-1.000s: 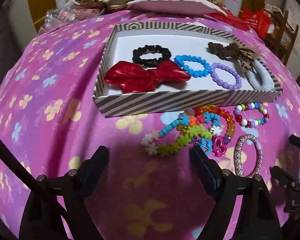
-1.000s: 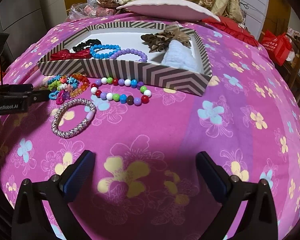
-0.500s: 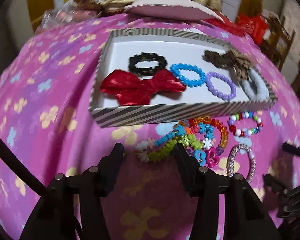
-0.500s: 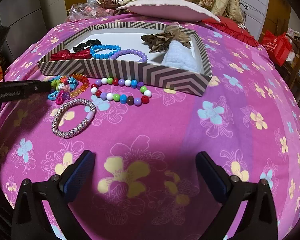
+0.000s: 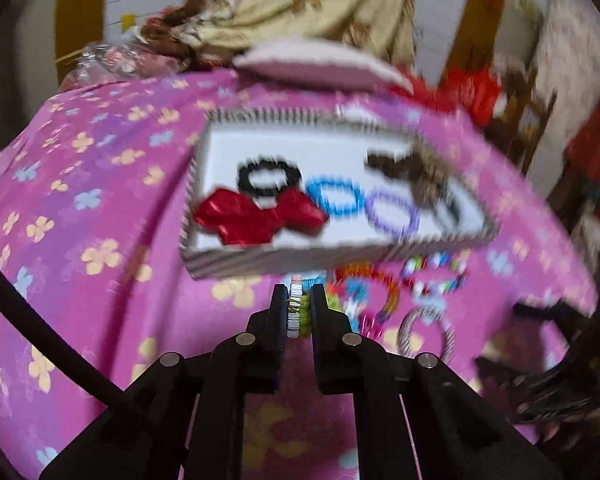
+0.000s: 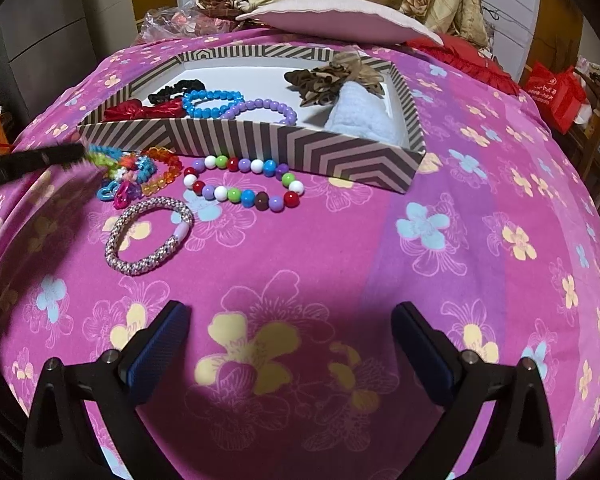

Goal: Organize jewelry
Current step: 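Grasp the green-and-white bead bracelet with the left gripper while the right grasps the multicolour round-bead bracelet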

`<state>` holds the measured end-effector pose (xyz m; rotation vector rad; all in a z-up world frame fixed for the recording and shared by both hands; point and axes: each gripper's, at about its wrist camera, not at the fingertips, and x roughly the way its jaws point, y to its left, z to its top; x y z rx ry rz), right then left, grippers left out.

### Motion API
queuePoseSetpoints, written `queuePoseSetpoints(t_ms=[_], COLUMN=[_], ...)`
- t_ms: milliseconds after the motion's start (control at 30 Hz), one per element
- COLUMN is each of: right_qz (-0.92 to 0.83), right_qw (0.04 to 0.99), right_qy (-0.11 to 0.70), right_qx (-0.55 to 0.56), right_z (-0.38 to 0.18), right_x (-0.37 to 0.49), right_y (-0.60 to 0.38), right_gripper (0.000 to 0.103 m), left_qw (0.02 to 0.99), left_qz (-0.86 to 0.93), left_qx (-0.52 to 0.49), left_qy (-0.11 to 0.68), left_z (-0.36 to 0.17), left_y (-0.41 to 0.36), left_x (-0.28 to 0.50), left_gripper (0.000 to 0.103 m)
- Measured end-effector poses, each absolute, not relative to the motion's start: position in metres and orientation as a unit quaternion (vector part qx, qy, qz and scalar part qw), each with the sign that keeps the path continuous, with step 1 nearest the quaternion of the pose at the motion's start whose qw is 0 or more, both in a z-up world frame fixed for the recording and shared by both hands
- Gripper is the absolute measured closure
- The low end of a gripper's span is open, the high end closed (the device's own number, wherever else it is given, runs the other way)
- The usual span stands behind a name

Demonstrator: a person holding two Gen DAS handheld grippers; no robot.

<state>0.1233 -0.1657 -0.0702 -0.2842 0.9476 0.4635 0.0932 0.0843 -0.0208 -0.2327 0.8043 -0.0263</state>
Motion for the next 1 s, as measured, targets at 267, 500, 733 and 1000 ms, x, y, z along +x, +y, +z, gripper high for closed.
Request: queuePoseSetpoints(t_ms=[267, 500, 733, 1000], right_qz=[0.251, 0.253, 0.229, 0.236], right_qw=[0.863, 0.87, 0.87, 0.865], right_qy=[0.43, 0.422, 0.436, 0.417], right_qx=[-0.083, -0.033, -0.042, -0.152], right_z=[-0.046, -0.049, -0.064, -0.065], right_x=[0.136, 0.169, 0.19, 0.171], right_y=[-0.177, -0.164, -0.147, -0.129], right_gripper=[0.011, 0.056, 0.077, 0.08], left_qw=[0.914, 0.915, 0.916, 0.914], left_qz=[0.008, 0.013, 0.005, 0.005], left_qx=[-0.138, -0.137, -0.133, -0.134], left_qy=[0.381, 0.38, 0.379, 0.384], left_z=[-0.017, -0.018, -0.017, -0.019], left_y=[0.096, 0.097, 0.095, 0.094], left_x=[0.092, 0.093, 0.093, 0.095], left_gripper=[0.103, 0.103, 0.103, 0.103])
